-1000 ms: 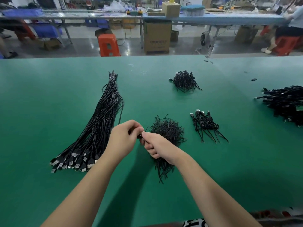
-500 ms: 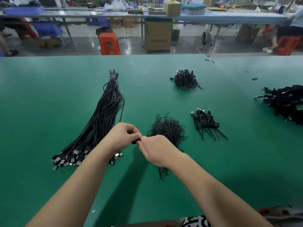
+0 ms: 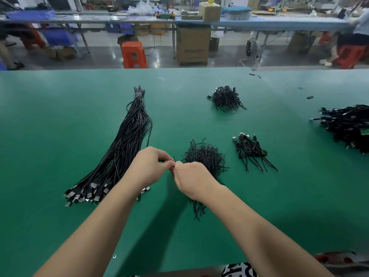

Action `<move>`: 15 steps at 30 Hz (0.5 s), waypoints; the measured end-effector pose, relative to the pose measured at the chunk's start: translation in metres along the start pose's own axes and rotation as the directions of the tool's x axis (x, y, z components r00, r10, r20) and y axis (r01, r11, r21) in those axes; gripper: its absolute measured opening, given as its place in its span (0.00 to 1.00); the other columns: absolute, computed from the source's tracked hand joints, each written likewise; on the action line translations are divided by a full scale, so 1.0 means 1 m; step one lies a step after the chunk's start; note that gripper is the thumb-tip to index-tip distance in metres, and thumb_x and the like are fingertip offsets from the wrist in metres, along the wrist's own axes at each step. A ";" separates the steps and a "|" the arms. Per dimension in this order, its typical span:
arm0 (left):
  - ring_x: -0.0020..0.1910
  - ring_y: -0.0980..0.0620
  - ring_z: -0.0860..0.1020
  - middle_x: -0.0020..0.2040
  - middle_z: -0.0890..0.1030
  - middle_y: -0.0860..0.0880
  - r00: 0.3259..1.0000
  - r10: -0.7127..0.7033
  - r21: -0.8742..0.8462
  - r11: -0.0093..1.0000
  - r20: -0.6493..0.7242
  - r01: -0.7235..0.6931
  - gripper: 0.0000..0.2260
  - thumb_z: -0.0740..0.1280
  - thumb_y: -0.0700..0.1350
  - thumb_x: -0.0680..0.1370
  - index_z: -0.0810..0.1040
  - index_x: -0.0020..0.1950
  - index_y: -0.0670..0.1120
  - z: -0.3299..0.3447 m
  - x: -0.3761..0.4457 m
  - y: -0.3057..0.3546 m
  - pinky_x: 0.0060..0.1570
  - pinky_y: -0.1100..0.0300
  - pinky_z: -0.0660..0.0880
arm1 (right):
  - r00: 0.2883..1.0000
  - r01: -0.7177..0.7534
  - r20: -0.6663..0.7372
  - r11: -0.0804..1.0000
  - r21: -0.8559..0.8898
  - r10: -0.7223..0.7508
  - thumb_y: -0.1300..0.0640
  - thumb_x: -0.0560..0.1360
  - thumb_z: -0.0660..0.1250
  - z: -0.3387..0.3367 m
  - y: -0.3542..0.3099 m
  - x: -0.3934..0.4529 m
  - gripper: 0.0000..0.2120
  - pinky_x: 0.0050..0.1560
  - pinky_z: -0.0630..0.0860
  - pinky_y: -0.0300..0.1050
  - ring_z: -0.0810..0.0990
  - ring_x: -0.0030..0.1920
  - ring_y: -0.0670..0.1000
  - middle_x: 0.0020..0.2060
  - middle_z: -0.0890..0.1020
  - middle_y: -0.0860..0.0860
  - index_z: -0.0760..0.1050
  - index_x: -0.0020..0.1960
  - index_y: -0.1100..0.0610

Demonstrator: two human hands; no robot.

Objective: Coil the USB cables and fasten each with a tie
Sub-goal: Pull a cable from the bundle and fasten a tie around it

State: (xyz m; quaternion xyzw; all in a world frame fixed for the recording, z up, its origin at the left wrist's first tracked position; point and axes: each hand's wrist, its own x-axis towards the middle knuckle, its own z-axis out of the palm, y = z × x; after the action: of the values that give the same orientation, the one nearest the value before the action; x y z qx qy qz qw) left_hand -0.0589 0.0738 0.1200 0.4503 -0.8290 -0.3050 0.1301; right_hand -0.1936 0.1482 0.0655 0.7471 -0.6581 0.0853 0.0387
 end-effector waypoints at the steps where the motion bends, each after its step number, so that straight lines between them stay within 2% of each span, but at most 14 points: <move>1: 0.23 0.62 0.73 0.34 0.81 0.58 1.000 -0.004 0.035 0.999 -0.023 0.005 0.06 0.70 0.47 0.78 0.86 0.44 0.54 0.001 0.000 0.001 0.25 0.70 0.67 | 1.000 -0.008 -0.014 1.000 0.008 0.008 0.63 0.81 0.64 -0.001 -0.001 0.000 0.05 0.25 0.69 0.45 0.74 0.23 0.57 0.31 0.77 0.56 0.76 0.48 0.63; 2: 0.29 0.61 0.77 0.41 0.83 0.56 0.999 0.003 0.090 0.996 -0.052 0.002 0.05 0.70 0.47 0.78 0.86 0.44 0.54 0.003 -0.001 0.001 0.32 0.65 0.74 | 0.999 -0.024 -0.023 1.000 0.020 0.024 0.62 0.81 0.63 0.000 -0.001 0.001 0.06 0.26 0.67 0.45 0.72 0.24 0.57 0.31 0.77 0.56 0.76 0.48 0.63; 3: 0.40 0.56 0.80 0.46 0.84 0.53 0.996 0.028 0.158 0.987 -0.087 -0.014 0.05 0.70 0.48 0.77 0.86 0.45 0.54 0.005 0.000 0.002 0.42 0.60 0.77 | 0.999 -0.043 -0.029 0.999 0.025 0.044 0.60 0.82 0.60 0.002 0.000 0.002 0.08 0.27 0.65 0.46 0.70 0.25 0.57 0.32 0.78 0.57 0.74 0.48 0.63; 4: 0.50 0.52 0.79 0.50 0.83 0.53 0.992 0.059 0.230 0.973 -0.112 -0.032 0.05 0.70 0.48 0.78 0.86 0.46 0.54 0.008 0.000 0.002 0.50 0.56 0.77 | 0.998 -0.059 -0.015 0.998 0.024 0.059 0.59 0.83 0.58 0.004 0.001 0.003 0.09 0.29 0.64 0.47 0.68 0.26 0.57 0.34 0.78 0.57 0.73 0.49 0.62; 6: 0.58 0.49 0.74 0.51 0.81 0.53 0.987 0.093 0.325 0.945 -0.134 -0.045 0.05 0.69 0.49 0.78 0.85 0.48 0.54 0.010 -0.001 0.004 0.53 0.53 0.75 | 0.998 -0.057 0.005 0.998 0.007 0.056 0.58 0.84 0.55 0.006 0.001 0.004 0.09 0.31 0.65 0.48 0.68 0.28 0.57 0.36 0.79 0.56 0.72 0.51 0.61; 8: 0.56 0.50 0.74 0.50 0.80 0.53 0.990 0.066 0.312 0.950 -0.125 -0.023 0.05 0.69 0.49 0.78 0.85 0.47 0.55 0.010 0.000 0.004 0.52 0.52 0.76 | 0.998 -0.050 0.028 0.999 0.001 0.050 0.59 0.83 0.56 0.007 0.001 0.002 0.08 0.31 0.66 0.48 0.71 0.28 0.57 0.37 0.79 0.55 0.71 0.52 0.61; 10: 0.47 0.51 0.79 0.47 0.83 0.54 0.995 0.018 0.238 0.971 -0.097 0.006 0.04 0.70 0.47 0.77 0.84 0.44 0.54 0.009 0.002 0.003 0.50 0.52 0.79 | 0.996 -0.059 0.068 0.998 -0.009 0.060 0.60 0.82 0.56 0.008 0.001 0.002 0.06 0.31 0.64 0.48 0.76 0.31 0.58 0.38 0.79 0.55 0.71 0.53 0.60; 12: 0.40 0.52 0.80 0.44 0.84 0.55 0.999 -0.023 0.214 0.976 -0.049 0.033 0.04 0.71 0.46 0.76 0.82 0.42 0.55 0.007 0.003 0.004 0.47 0.53 0.80 | 0.994 -0.063 0.092 0.997 -0.035 0.066 0.62 0.80 0.58 0.007 0.001 0.002 0.04 0.32 0.63 0.47 0.76 0.32 0.58 0.38 0.80 0.54 0.70 0.53 0.59; 14: 0.41 0.51 0.81 0.40 0.83 0.55 0.999 -0.046 0.224 0.974 -0.002 0.045 0.06 0.70 0.46 0.75 0.79 0.40 0.56 0.007 0.004 0.003 0.46 0.53 0.80 | 0.993 -0.042 0.110 0.997 -0.061 0.049 0.64 0.79 0.58 0.007 0.000 0.001 0.04 0.31 0.64 0.48 0.73 0.30 0.56 0.37 0.77 0.52 0.70 0.53 0.59; 15: 0.40 0.51 0.81 0.39 0.82 0.55 0.999 -0.050 0.233 0.971 0.016 0.045 0.07 0.70 0.45 0.75 0.79 0.39 0.56 0.007 0.004 0.002 0.46 0.53 0.81 | 0.992 -0.030 0.118 0.997 -0.071 0.038 0.64 0.78 0.58 0.008 0.000 0.000 0.05 0.31 0.65 0.48 0.74 0.31 0.56 0.37 0.76 0.52 0.70 0.53 0.59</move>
State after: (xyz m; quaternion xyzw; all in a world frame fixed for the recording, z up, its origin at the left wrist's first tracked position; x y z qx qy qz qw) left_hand -0.0662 0.0738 0.1160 0.4789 -0.8493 -0.2138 0.0601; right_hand -0.1927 0.1468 0.0582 0.7377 -0.6744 0.0184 0.0235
